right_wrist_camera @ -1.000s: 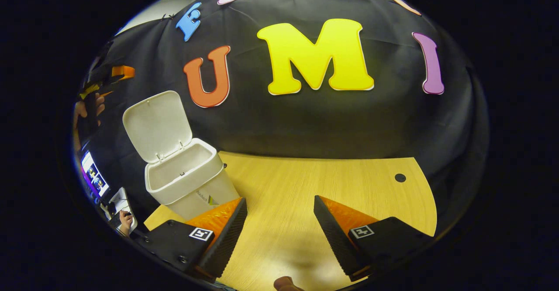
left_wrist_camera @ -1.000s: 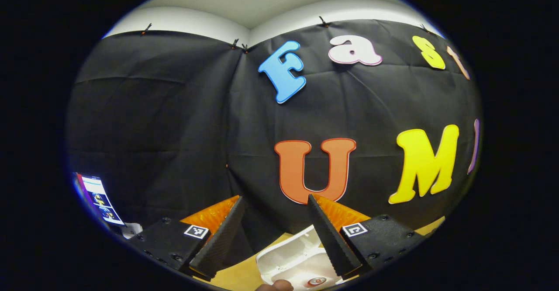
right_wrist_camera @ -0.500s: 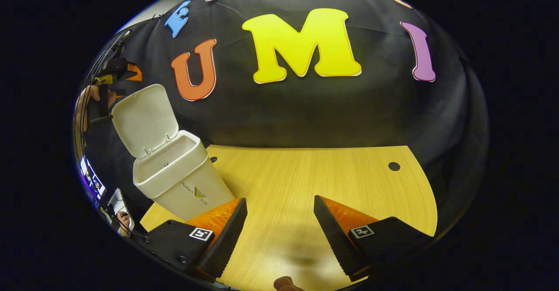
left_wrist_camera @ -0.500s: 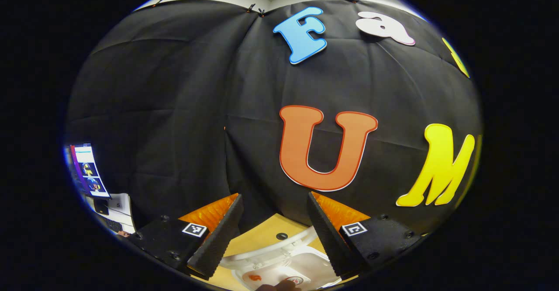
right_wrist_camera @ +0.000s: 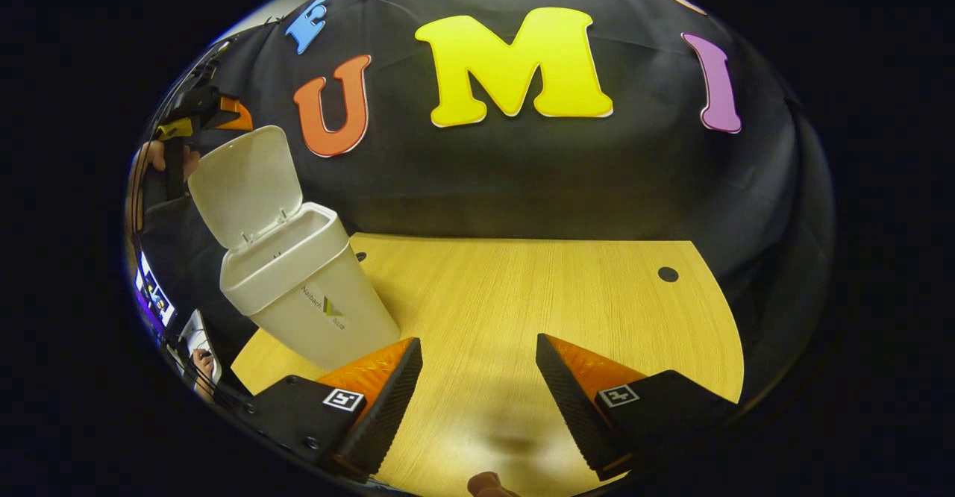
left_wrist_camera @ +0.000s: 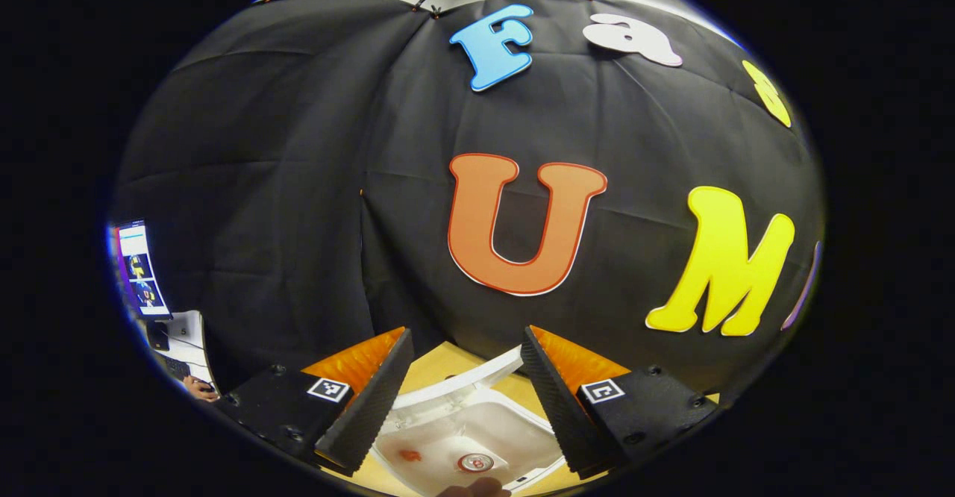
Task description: Press the lid of the desktop garbage bin to open it, pick up the crumpled paper on the desktop and throw it into the bin, then pick up the pop can on the desktop and drop it into the bin, and finally close the garbage bin lid.
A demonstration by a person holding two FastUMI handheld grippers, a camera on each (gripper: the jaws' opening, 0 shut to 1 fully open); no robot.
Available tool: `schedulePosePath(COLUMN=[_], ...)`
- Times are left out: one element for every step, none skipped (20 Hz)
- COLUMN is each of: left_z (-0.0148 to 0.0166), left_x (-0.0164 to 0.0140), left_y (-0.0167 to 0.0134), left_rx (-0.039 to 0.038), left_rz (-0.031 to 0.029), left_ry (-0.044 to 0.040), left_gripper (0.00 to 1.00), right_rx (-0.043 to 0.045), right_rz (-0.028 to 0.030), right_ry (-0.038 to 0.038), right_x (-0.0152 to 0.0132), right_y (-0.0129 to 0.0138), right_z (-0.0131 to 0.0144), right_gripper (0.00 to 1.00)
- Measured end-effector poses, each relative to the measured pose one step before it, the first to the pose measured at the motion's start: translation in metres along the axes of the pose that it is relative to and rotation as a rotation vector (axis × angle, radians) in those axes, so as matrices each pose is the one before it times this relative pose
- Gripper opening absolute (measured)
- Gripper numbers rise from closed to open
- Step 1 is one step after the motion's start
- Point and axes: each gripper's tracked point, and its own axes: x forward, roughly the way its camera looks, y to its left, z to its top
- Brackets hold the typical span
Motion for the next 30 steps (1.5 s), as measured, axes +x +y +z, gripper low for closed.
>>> schedulePosePath(left_z=[-0.00585,-0.00558,-0.00665,-0.00766,-0.01115,-0.01055,-0.00745,-0.00815,-0.00842,-0.01007,-0.00831,-0.00655,-0.00774,-0.00922,-0.01022,-0.00839,-0.00349,-0.00584,-0.0037,-0.00334,-0.00751,-0.00781,-0.01039,-0.00593,0.00309,-0.00037,-0.00391,-0.0033,-0.00063,0.00053], left_x=[-0.00789,-0.00663,-0.00436,-0.00513,-0.00372,-0.00547,-0.00406,-0.00331,-0.00151,-0.00241,-0.00094,-0.00056,-0.00023,-0.00057,-0.00006,-0.00018,0.00051,-0.00005,0.00135,0.00098,0.00102,0.00144,0.0036,0.00149,0.00069,0.00073,-0.00012,0.00032,-0.00119,0.00075], left_y=[-0.00349,-0.00365,-0.00486,-0.00496,-0.00275,-0.0047,-0.00492,-0.00546,-0.00302,-0.00225,-0.00208,-0.0019,-0.00248,-0.00278,-0.00128,-0.00098,-0.0002,-0.00145,-0.00063,0.00005,-0.00063,-0.00039,0.00013,-0.00018,-0.0006,0.00092,0.00067,0.00172,0.00047,-0.00025], left_rx=[-0.01305,-0.01366,-0.00442,0.01989,0.02266,0.0144,0.00083,-0.00359,0.00203,0.00686,0.00822,0.0118,0.00889,0.00396,-0.00525,-0.00263,0.00187,0.00568,0.00736,0.00416,-0.00088,-0.00192,-0.00666,-0.00381,0.02053,0.01479,0.01191,0.00135,0.00129,0.00559], left_rz=[-0.00217,-0.00299,-0.00515,-0.00202,0.00353,-0.00559,-0.00475,-0.00706,-0.00078,0.00169,-0.00178,-0.00003,-0.00237,-0.00117,-0.00108,0.00296,0.00261,0.0045,0.00229,0.0029,0.00217,0.00421,0.00513,0.00678,0.00862,0.00655,0.00828,0.00705,0.00273,0.00311], left_ry=[-0.00082,-0.00768,-0.0049,-0.00303,0.00756,0.01398,0.00917,0.00829,0.00836,0.00412,0.00409,-0.00352,0.00723,0.01779,0.02273,0.02071,0.00351,0.00876,0.00356,0.00304,0.01642,0.0236,0.02513,0.02094,-0.02105,-0.00406,0.01803,0.00957,-0.00043,0.00655], left_gripper=[0.96,0.94,0.94,0.94,0.94,0.94,0.94,0.94,0.95,0.96,0.96,0.96,0.96,0.96,0.96,0.97,0.97,0.98,0.98,0.98,0.98,0.98,0.98,0.98,0.98,0.97,0.95,0.96,0.96,0.96], right_rx=[0.00068,0.00162,-0.00096,-0.00107,-0.00049,0.00035,0.00251,0.00408,0.00611,0.00061,-0.00435,-0.00428,-0.00245,-0.00146,0.00158,-0.00042,-0.00085,0.00026,0.00057,0.00361,0.00319,-0.0022,-0.00335,-0.00163,-0.00155,0.00234,0.0053,0.00442,0.00579,0.01102], right_rz=[-0.0019,-0.00201,-0.00345,-0.00041,0.00065,-0.00048,-0.00229,-0.00248,0.00037,-0.00112,-0.00374,-0.00281,-0.00058,-0.00448,0.00235,-0.0014,0.00063,0.00136,-0.00205,-0.00004,0.00211,-0.0014,0.00111,-0.00023,-0.00128,-0.00047,0.00009,0.00033,-0.00056,0.00297], right_ry=[0.00456,0.00632,0.00408,0.00357,0.00111,-0.00196,0.00227,0.0086,0.00774,0.00285,0.00518,0.00379,0.00246,0.0017,0.00493,0.00492,0.00396,0.00212,0.00344,0.00546,0.00667,0.00405,0.00226,-0.00169,0.00191,0.0023,0.00383,0.00343,0.00371,0.00087], right_x=[-0.0016,-0.00146,-0.00144,-0.00133,-0.00167,-0.00119,-0.00087,-0.00042,-0.00031,-0.00105,-0.00026,-0.00014,0.00005,0.00001,-0.00068,-0.00012,0.00038,0.00094,0.00089,0.00084,0.00039,0.00022,0.00016,0.00063,0.00086,0.00041,0.00083,0.00158,0.00095,0.00104], right_y=[-0.00169,-0.00221,-0.00264,-0.00202,-0.00162,-0.0025,-0.00225,-0.00236,-0.00121,-0.00148,-0.00203,-0.00263,-0.00156,-0.00282,-0.00058,-0.00104,-0.00157,-0.00043,-0.00211,-0.00119,-0.00089,-0.00137,-0.00063,-0.00205,-0.00197,-0.00137,-0.00188,-0.00056,-0.0014,-0.00057], right_z=[-0.00389,-0.00315,-0.00378,-0.00202,-0.00232,-0.0018,-0.00244,-0.00334,-0.00332,-0.00184,-0.00276,-0.00183,-0.00257,-0.0022,-0.0028,-0.0028,-0.00294,-0.00107,-0.00277,-0.002,-0.00382,-0.00168,-0.00152,0.00018,-0.00107,-0.00141,-0.00211,-0.00061,-0.00133,0.00013], right_gripper=[0.94,0.98,0.98,0.94,0.94,0.98,0.94,0.94,0.98,0.94,0.98,0.98,0.94,0.94,0.94,0.97,0.98,0.98,0.98,0.98,0.98,0.97,0.94,0.94,0.98,0.94,0.94,0.94,0.98,0.94])
